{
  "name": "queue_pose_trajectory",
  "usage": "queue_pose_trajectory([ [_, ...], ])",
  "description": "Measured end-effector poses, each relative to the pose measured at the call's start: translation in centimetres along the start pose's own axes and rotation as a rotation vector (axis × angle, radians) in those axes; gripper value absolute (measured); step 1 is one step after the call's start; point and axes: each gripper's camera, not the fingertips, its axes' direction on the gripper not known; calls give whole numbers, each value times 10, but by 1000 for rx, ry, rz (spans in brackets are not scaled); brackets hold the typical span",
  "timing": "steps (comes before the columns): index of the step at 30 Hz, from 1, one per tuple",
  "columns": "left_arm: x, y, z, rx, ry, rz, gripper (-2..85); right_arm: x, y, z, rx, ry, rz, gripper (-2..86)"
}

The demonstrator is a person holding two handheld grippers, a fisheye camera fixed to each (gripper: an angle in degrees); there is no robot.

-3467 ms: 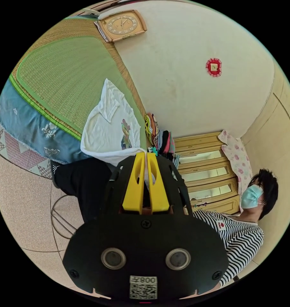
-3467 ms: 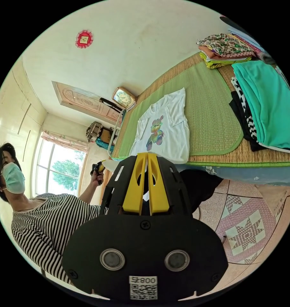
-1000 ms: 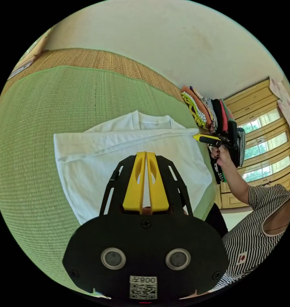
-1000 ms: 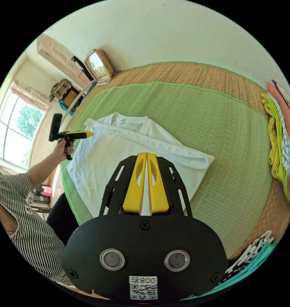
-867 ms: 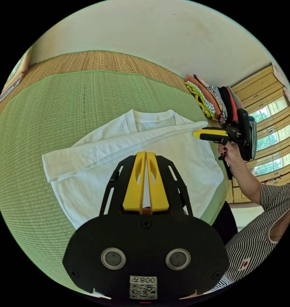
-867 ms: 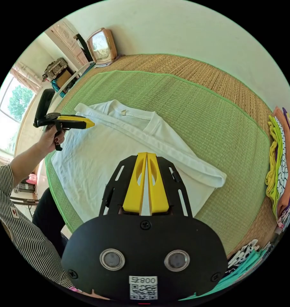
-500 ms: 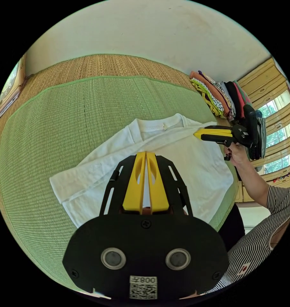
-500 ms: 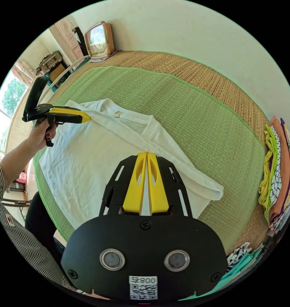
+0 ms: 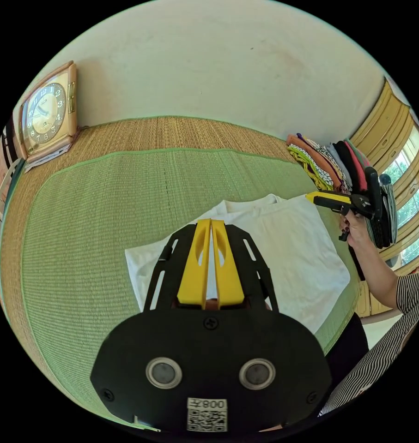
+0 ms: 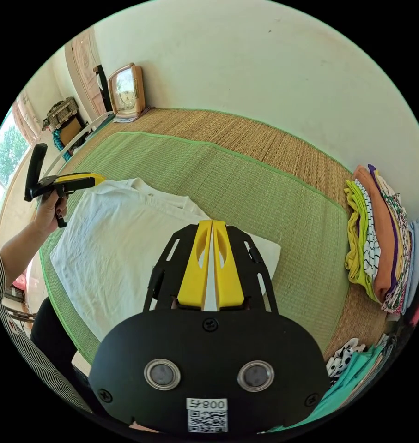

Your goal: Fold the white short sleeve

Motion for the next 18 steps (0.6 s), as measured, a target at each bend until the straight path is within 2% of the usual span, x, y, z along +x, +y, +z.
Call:
queue_pose_trajectory([
  [3, 2, 24, -5, 24, 21, 6, 1, 1, 14, 2, -13, -33, 3, 0],
  [8, 7, 35, 28, -142, -28, 36, 1, 3, 18, 14, -51, -36, 16, 1],
  [18, -8, 39, 21, -44, -142, -7, 1, 29, 32, 14, -75, -34, 60, 0],
])
